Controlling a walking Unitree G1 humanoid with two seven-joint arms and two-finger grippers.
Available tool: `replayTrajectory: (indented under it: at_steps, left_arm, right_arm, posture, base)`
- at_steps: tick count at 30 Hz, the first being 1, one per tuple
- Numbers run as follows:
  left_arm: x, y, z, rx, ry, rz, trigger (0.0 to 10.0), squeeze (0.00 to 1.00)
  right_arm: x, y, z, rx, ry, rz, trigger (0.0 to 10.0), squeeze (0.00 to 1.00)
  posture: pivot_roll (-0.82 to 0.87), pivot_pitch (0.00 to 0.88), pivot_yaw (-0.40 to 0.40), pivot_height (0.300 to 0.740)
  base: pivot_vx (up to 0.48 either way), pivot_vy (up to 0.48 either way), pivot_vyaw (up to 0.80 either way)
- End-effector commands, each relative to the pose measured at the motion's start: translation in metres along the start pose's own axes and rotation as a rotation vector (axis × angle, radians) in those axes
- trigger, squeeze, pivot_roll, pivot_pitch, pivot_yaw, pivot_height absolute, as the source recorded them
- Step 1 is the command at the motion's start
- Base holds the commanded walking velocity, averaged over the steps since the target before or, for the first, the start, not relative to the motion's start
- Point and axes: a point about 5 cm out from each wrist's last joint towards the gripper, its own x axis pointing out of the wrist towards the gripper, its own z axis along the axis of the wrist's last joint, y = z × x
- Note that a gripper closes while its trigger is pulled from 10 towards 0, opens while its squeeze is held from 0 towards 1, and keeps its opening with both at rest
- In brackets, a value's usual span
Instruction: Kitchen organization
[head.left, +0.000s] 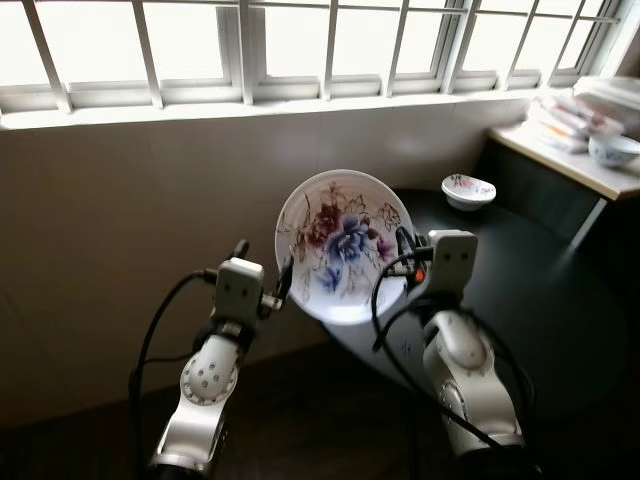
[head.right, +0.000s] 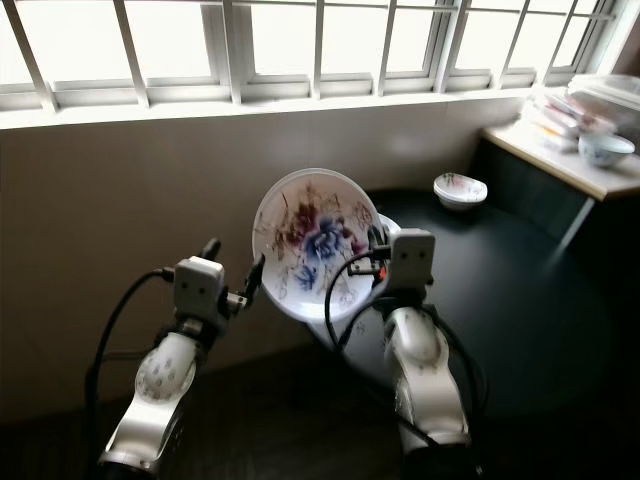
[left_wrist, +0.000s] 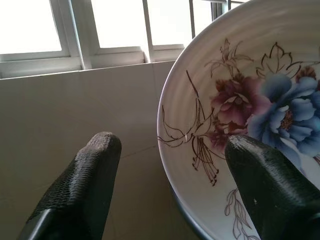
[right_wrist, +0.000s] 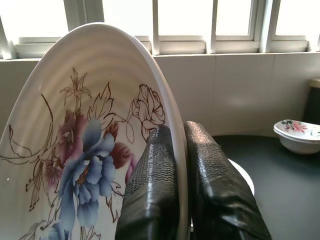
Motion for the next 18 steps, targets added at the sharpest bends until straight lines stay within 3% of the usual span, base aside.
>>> replayTrajectory:
  at_steps: [1,8,18]
  left_arm:
    - [0.0009,-0.0047,-0.0009,-0.011,0.01,-0.011,10.0,0.0]
    - [0.001,-0.0031,0.0003,-0.02,-0.003,0.002,10.0,0.0]
    - [0.0016,-0.0019,0.0012,-0.015,-0.003,0.003,10.0,0.0]
  right_arm:
    - [0.0008,-0.0021,0.0101,-0.007,-0.057,-0.004,0.0,0.0]
    - [0.0009,-0.0025,0.0093,-0.01,-0.059,-0.008,0.0,0.0]
    - [0.0008,-0.0043,0.0087,-0.016,-0.062,-0.022,0.0,0.0]
  posture:
    - [0.05,0.0,-0.056,0.74]
    - [0.04,0.0,-0.053,0.74]
    - [0.05,0.0,-0.052,0.74]
  base:
    - [0.0,0.48,0.8]
    - [0.0,0.4,0.8]
    - [0.0,0.0,0.8]
